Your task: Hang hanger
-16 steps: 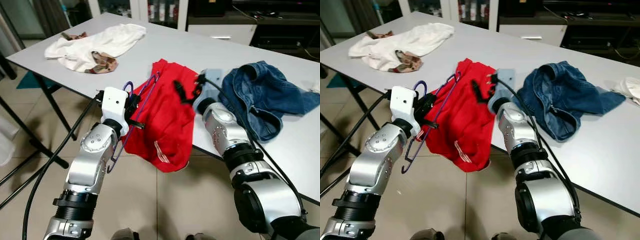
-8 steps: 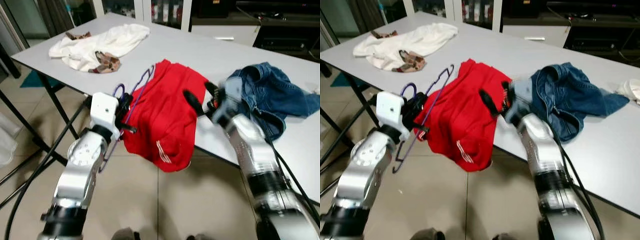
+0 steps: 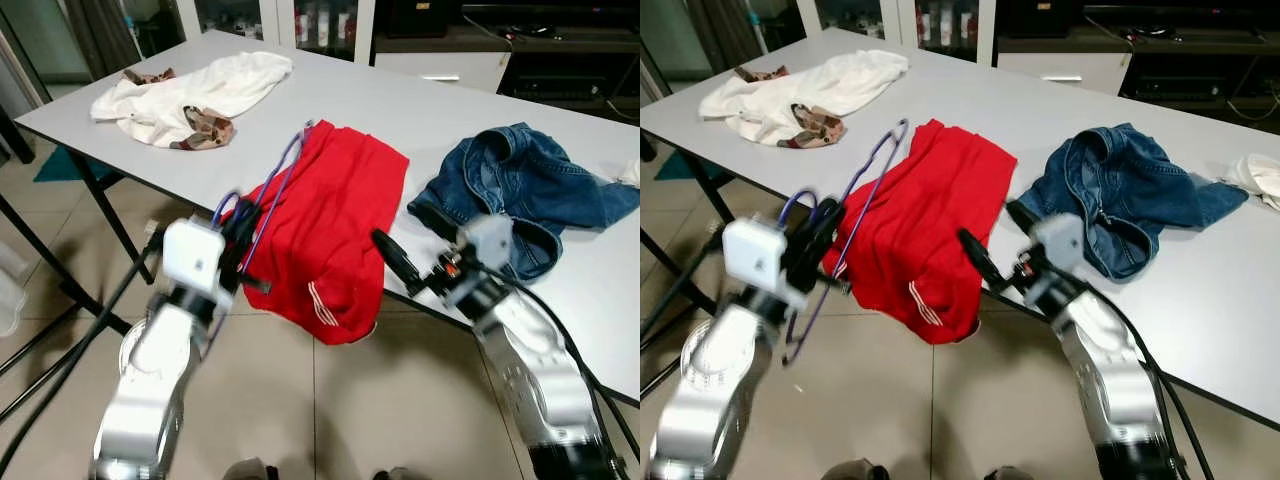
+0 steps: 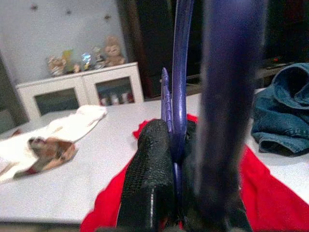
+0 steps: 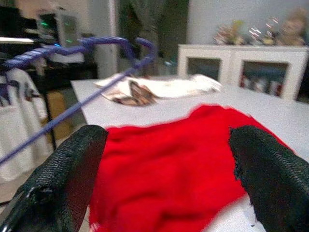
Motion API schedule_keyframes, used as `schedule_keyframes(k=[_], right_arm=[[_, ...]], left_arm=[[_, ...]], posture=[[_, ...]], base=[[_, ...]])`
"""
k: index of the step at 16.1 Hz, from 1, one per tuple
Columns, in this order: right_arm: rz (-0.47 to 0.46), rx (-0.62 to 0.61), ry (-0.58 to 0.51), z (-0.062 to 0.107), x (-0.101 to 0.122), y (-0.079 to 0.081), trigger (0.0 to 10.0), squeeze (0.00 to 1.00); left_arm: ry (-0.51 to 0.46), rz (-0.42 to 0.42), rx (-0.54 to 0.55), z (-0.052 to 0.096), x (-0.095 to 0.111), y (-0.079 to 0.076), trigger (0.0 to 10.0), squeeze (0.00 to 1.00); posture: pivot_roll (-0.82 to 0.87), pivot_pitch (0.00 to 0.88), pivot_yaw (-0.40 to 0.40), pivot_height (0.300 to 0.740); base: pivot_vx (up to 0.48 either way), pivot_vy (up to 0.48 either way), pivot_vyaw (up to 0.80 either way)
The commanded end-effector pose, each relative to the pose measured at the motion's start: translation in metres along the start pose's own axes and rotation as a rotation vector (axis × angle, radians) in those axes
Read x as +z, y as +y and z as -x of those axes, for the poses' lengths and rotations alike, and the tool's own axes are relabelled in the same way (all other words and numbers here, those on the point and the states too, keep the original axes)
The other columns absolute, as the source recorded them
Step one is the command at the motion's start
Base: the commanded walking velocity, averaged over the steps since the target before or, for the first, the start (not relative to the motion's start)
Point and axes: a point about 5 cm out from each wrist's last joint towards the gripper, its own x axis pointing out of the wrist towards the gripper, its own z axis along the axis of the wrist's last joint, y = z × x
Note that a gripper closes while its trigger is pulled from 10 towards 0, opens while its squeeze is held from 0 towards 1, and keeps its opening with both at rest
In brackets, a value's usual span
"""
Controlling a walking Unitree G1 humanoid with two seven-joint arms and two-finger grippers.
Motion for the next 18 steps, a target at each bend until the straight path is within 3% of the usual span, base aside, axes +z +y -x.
schedule_keyframes(k=[1,6,7,11,18], right_arm=[[0.033,-0.02,-0.037,0.0,0.009,-0.001,10.0,0.0],[0.006,0.082,-0.014,-0.013,0.009,0.013,10.0,0.0],[0.004,0.146,0.002,-0.022,0.01,0.018,10.0,0.0],[0.0,0.241,0.035,-0.031,0.007,0.028,10.0,0.0],[0.005,0.241,0.063,-0.036,0.005,0.02,10.0,0.0]], left_arm=[[-0.04,-0.019,0.033,0.0,0.008,0.004,10.0,0.0],[-0.021,0.006,0.12,0.002,0.005,0.007,10.0,0.0],[-0.029,0.004,0.121,0.001,0.006,0.007,10.0,0.0],[-0.033,-0.001,0.133,0.001,0.007,0.007,10.0,0.0],[-0.026,0.001,0.146,0.002,0.007,0.006,10.0,0.0]], posture=[[0.01,0.0,0.06,0.736],[0.01,0.0,0.057,0.736],[0.02,0.0,0.053,0.736],[0.03,0.0,0.046,0.736],[0.04,0.0,0.045,0.736]], base=[[0.0,0.0,0.0],[0.0,0.0,0.0],[0.442,0.0,0.0],[0.443,0.0,0.0],[0.439,0.0,0.0]])
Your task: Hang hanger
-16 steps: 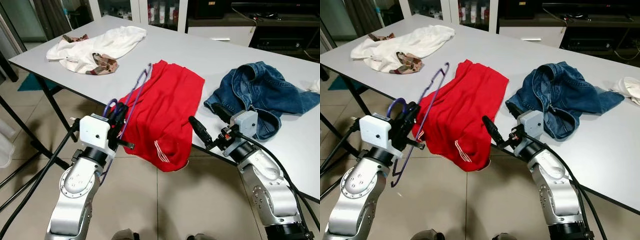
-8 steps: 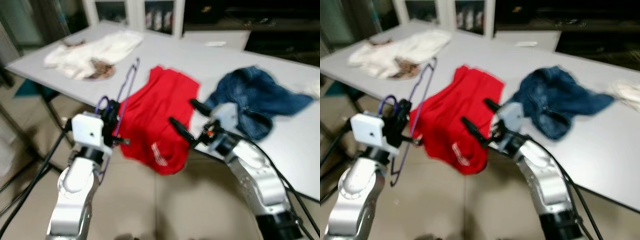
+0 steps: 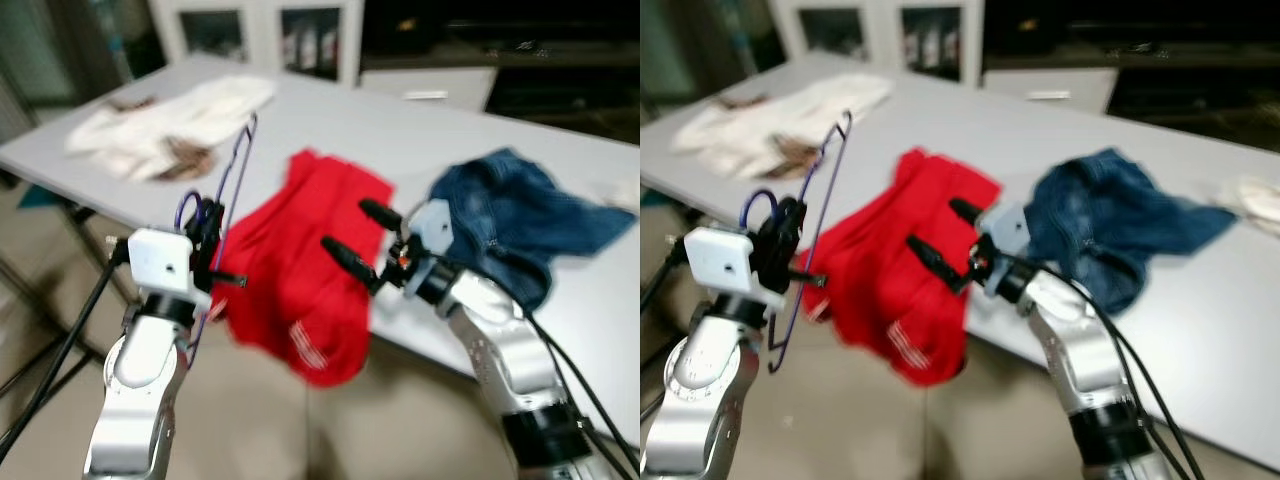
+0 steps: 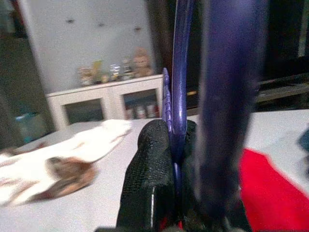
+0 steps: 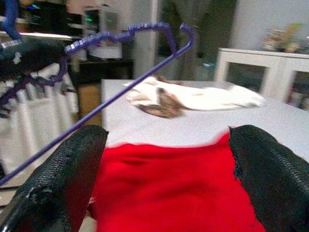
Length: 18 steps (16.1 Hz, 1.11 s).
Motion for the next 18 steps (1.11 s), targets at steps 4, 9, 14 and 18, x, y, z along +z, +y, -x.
schedule_keyframes(k=[4,9,14,18], right_arm=[[-0.005,-0.007,0.026,0.006,-0.003,-0.005,10.0,0.0],[-0.019,0.024,0.054,0.004,-0.008,-0.003,10.0,0.0],[-0.081,0.127,0.186,0.003,-0.027,0.011,10.0,0.0],[-0.099,0.112,0.199,0.001,-0.031,0.011,10.0,0.0]], left_arm=[[-0.004,0.009,-0.026,-0.002,0.001,-0.008,10.0,0.0],[0.01,0.022,-0.066,-0.001,-0.002,-0.016,10.0,0.0],[0.125,-0.017,-0.148,-0.002,-0.017,-0.019,10.0,0.0],[0.196,-0.052,-0.154,-0.002,-0.027,-0.017,10.0,0.0]], posture=[[0.04,0.0,0.047,0.736],[0.03,0.0,0.046,0.736],[0.04,0.0,0.044,0.736],[0.04,0.0,0.044,0.736]], base=[[0.425,0.0,0.0],[0.052,0.0,0.0],[0.0,0.0,0.0],[0.0,0.0,0.0]])
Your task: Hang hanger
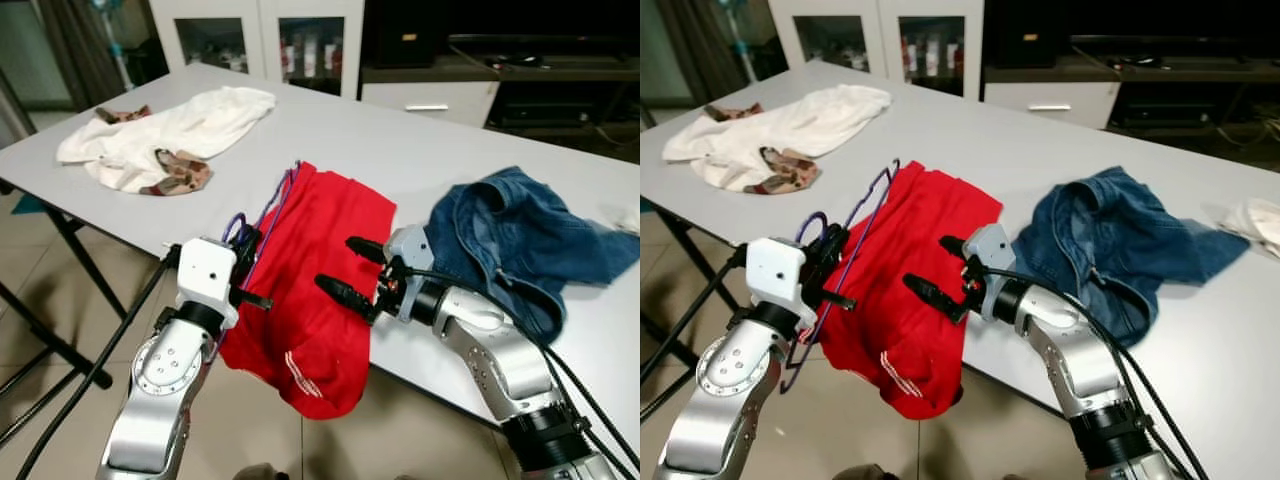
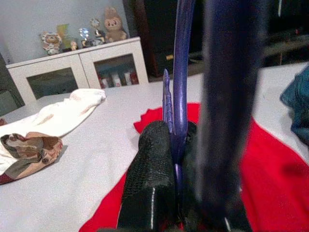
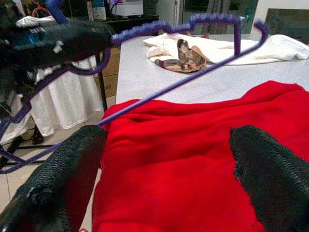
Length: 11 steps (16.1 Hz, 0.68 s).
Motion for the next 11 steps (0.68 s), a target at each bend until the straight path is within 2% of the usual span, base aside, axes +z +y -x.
schedule_keyframes(k=[1,6,7,8,9,10,11], right_arm=[[0.0,0.012,0.032,-0.002,-0.004,0.003,10.0,0.0],[0.001,-0.008,0.068,-0.003,-0.009,0.0,10.0,0.0],[0.002,-0.011,0.064,-0.003,-0.009,0.0,10.0,0.0],[-0.024,-0.008,0.013,0.002,-0.005,0.002,10.0,0.0],[-0.074,0.021,-0.05,0.011,-0.001,0.008,10.0,0.0],[-0.097,0.075,-0.072,0.023,-0.001,0.015,10.0,0.0],[-0.112,0.095,-0.052,0.035,-0.005,0.016,10.0,0.0]], left_arm=[[0.014,-0.022,-0.009,-0.003,0.0,0.0,10.0,0.0],[0.012,-0.048,0.009,-0.004,0.002,0.005,10.0,0.0],[0.005,-0.058,0.014,-0.004,0.003,0.006,10.0,0.0],[-0.026,-0.08,0.024,-0.001,0.007,0.008,10.0,0.0],[-0.054,-0.113,0.028,0.005,0.01,0.009,10.0,0.0],[-0.058,-0.125,0.02,0.015,0.009,0.007,10.0,0.0],[-0.045,-0.101,0.005,0.03,0.007,0.008,10.0,0.0]], posture=[[0.04,0.0,0.044,0.736],[0.04,0.0,0.042,0.736],[0.04,0.0,0.042,0.736],[0.05,0.0,0.038,0.736],[0.05,0.0,0.04,0.736],[0.05,0.0,0.041,0.736],[0.04,0.0,0.04,0.736]], base=[[0.0,0.0,0.0],[0.0,0.0,0.0],[0.0,0.0,0.0],[0.0,0.0,0.0],[0.0,0.0,0.0],[0.0,0.0,0.0],[0.0,0.0,0.0]])
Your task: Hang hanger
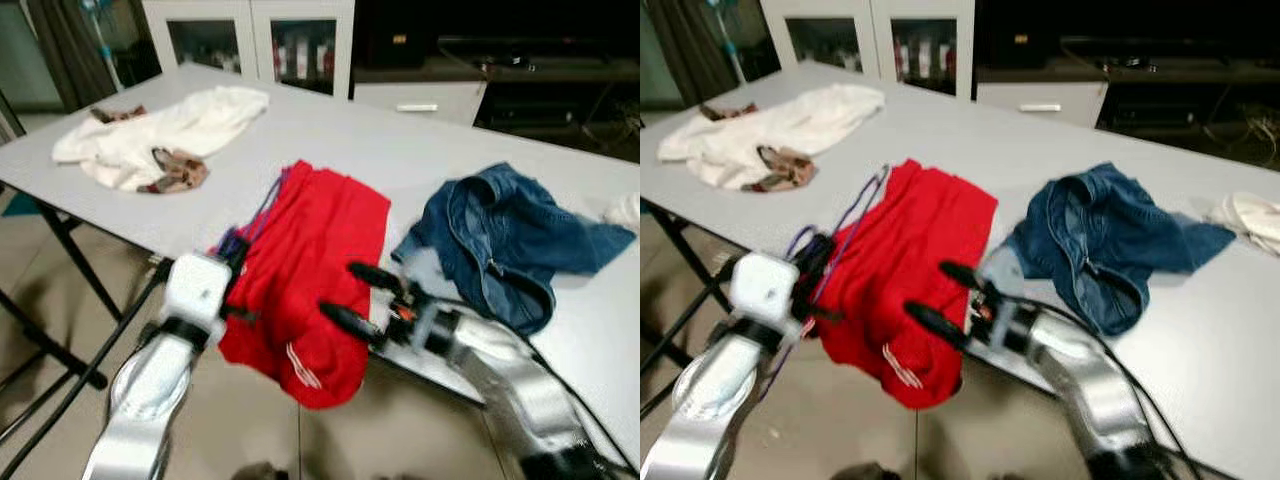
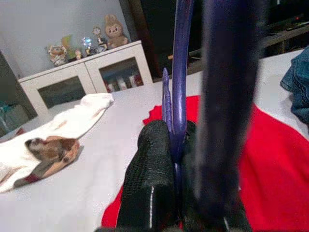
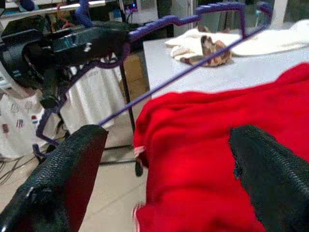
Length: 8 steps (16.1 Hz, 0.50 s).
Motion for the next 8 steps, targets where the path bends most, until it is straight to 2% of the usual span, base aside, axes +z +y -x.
schedule_keyframes(k=[1,2,4,6,7,8], right_arm=[[0.0,0.007,-0.016,0.009,0.006,-0.002,10.0,0.0],[-0.002,-0.002,-0.001,0.018,0.003,-0.004,10.0,0.0],[-0.006,-0.001,-0.007,0.027,0.006,-0.005,10.0,0.0],[-0.009,0.026,-0.017,0.03,0.008,-0.001,10.0,0.0],[-0.004,0.038,0.002,0.036,0.002,0.004,10.0,0.0],[-0.005,0.034,0.011,0.038,-0.002,0.005,10.0,0.0]], left_arm=[[-0.023,-0.01,-0.016,0.007,0.005,0.002,10.0,0.0],[-0.005,-0.032,-0.03,0.021,0.001,0.004,10.0,0.0],[-0.01,-0.074,-0.015,0.035,0.002,0.01,10.0,0.0],[-0.034,-0.095,0.016,0.039,0.008,0.014,10.0,0.0],[-0.033,-0.118,0.038,0.053,0.007,0.01,10.0,0.0],[-0.021,-0.106,0.05,0.061,0.005,0.005,10.0,0.0]], posture=[[0.04,0.0,0.04,0.736],[0.04,0.0,0.039,0.736],[0.05,0.004,0.034,0.736],[0.05,0.009,0.034,0.736],[0.05,0.016,0.035,0.736],[0.05,0.016,0.035,0.736]], base=[[0.0,0.0,0.0],[0.0,0.0,0.0],[0.0,0.0,0.0],[0.0,0.0,0.0],[0.0,0.0,0.0],[0.0,0.0,0.0]])
